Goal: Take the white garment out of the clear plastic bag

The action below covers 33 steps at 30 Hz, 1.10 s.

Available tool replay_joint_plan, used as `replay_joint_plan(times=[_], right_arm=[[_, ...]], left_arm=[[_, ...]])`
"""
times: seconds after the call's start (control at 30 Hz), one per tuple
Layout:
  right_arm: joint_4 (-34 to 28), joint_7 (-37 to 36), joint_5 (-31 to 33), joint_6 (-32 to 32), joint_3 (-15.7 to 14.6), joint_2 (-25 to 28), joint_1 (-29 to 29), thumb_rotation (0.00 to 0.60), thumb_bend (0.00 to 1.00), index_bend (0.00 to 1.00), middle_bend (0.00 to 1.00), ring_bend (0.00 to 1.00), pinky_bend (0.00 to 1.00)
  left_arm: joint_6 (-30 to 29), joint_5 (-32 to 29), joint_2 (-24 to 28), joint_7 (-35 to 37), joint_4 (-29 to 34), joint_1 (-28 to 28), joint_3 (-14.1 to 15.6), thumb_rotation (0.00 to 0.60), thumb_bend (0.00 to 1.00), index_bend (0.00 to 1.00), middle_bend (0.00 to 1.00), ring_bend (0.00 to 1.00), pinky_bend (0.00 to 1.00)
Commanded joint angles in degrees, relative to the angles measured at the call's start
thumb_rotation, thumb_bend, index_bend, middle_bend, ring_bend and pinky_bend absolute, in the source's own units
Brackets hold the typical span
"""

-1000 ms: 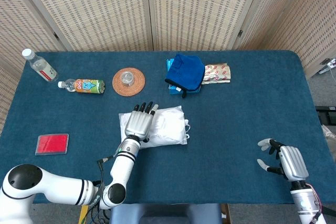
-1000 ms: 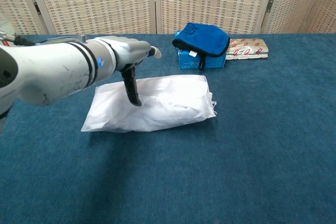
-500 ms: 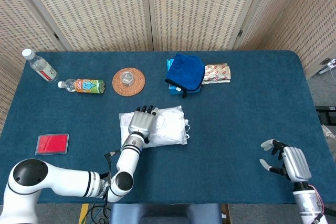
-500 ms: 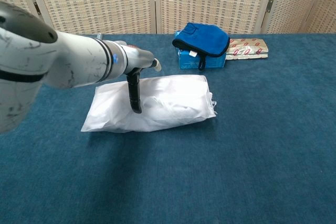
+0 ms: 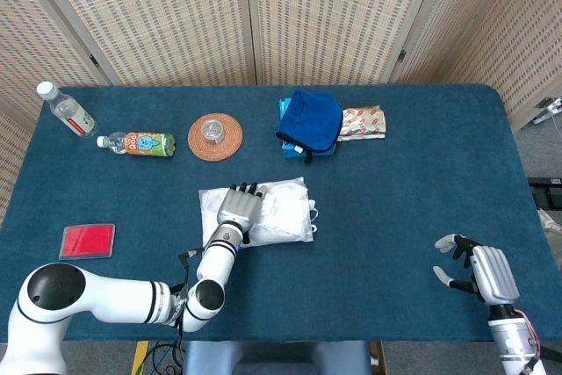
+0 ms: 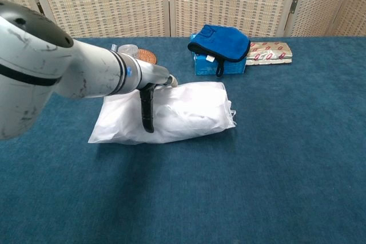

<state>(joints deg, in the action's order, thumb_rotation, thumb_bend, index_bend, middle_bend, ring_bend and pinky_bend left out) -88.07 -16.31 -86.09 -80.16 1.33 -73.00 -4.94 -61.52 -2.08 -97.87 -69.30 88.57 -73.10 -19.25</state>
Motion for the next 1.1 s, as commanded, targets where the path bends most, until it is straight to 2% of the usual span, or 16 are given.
replay_joint_plan(times=[0.03,0.17,0.3,0.5,0.63,0.7,0.8,1.1], right_arm=[[0.0,0.0,-0.1,0.0,0.0,-0.1,-0.1,0.600,0.20,0.46,0.48,0.51,0.64],[-0.1,0.2,-0.1,0.1,0.0,-0.1,-0.2,0.600,0.20,0.46,0.48,0.51,0.64],[-0.1,0.1,0.0,0.2,0.1,-0.1,-0.2,0.600,0.20,0.46,0.48,0.51,0.64],[0.1,0.0,0.0,0.5,0.0,-0.4,-0.3,0.600,0.20,0.46,0.48,0.51,0.64],[0.3,-0.1,0.1,0.7,0.0,-0.6,-0.4,0.600,0.20,0.46,0.48,0.51,0.64],[0.3,-0.1,0.1,0.7,0.1,-0.6,-0.5,0.600,0.20,0.46,0.48,0.51,0.64],[0.2,-0.1,0.0,0.7,0.1,-0.7,-0.5,0.600,0.20,0.47,0.48,0.51,0.64],[0.2,-0.1,0.0,1.0,0.3,-1.0,-0.9,0.600,0.20,0.47,0.48,0.51,0.64]], left_arm=[[0.7,2.0,-0.7,1.5,-1.3,0.0,0.7,0.600,0.00,0.00,0.00,0.00,0.09],[1.0,5.3,-1.7,3.5,-3.0,0.2,1.7,0.600,0.00,0.00,0.00,0.00,0.10],[1.0,7.7,-3.0,4.5,-4.7,0.2,3.1,0.600,0.00,0.00,0.02,0.08,0.13],[1.2,7.6,-4.0,3.9,-6.1,-0.4,4.3,0.600,0.00,0.01,0.14,0.17,0.15],[0.9,9.3,-4.3,5.1,-6.3,-0.2,4.5,0.600,0.00,0.12,0.28,0.26,0.20],[0.5,10.8,-4.4,6.0,-6.3,0.1,4.6,0.600,0.00,0.21,0.37,0.33,0.25],[-0.2,14.0,-4.6,7.7,-6.3,0.7,5.1,0.600,0.00,0.30,0.45,0.40,0.29],[-3.2,20.8,-5.1,10.7,-5.9,2.3,5.9,0.600,0.01,0.40,0.56,0.49,0.38]])
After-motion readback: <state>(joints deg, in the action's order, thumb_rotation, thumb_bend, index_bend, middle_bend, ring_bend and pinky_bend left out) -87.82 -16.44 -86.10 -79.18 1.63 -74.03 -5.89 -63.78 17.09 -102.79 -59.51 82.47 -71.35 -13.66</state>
